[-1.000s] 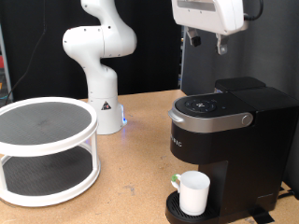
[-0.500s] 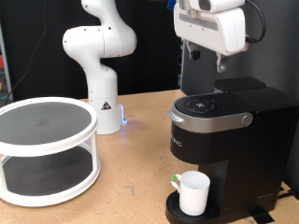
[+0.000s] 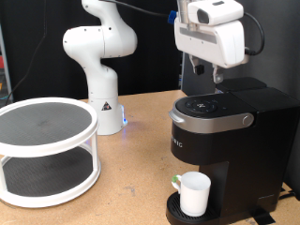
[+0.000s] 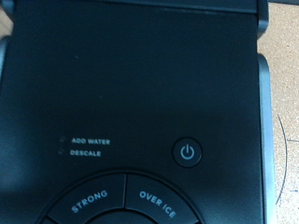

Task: Make a cup of coffee with the keurig machine

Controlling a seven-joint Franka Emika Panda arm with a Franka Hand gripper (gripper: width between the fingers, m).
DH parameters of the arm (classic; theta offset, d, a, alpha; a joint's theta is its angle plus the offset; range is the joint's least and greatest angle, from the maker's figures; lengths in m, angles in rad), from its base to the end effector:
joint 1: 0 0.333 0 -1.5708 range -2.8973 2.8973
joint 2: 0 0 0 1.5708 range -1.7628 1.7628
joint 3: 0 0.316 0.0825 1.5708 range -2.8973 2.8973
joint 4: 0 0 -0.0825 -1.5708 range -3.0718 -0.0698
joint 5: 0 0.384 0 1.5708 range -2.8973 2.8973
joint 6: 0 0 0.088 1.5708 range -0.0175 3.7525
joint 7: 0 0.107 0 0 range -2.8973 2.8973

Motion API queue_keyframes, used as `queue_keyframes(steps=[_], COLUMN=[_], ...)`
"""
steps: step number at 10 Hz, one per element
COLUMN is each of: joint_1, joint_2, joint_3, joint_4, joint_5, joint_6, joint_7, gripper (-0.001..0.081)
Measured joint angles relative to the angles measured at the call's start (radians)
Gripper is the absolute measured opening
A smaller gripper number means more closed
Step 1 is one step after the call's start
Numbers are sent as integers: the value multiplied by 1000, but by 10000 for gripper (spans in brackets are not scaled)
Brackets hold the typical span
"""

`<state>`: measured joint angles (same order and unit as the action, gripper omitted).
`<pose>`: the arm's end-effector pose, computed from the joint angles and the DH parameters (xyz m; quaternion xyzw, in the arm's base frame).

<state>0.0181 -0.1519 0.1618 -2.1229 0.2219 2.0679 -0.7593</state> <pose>0.5074 0.1068 0.4861 -0.9082 -0.4065 -0.0708 0.0703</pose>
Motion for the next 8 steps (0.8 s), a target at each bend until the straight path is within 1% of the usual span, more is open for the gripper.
queue_keyframes(steps=[1,2,3,4,5,6,7,8], joint_1=[0,-1,-1,-1,-2,-2,-2,-2], joint_2=[0,-1,-2,-2,-2,-2,-2,-2], joint_3=[-1,-1,-2,-3,-3,-4,-4,-4], joint_4=[-16,-33,-52,-69,-81,-90,-96,-103], joint_5=[0,0,0,0,0,0,-2,-8], joint_6=[23,55,95,131,153,162,164,169], joint_7=[-2,-2,-1,0,1,1,1,2], gripper=[530,393,393,210,81,81,17,17])
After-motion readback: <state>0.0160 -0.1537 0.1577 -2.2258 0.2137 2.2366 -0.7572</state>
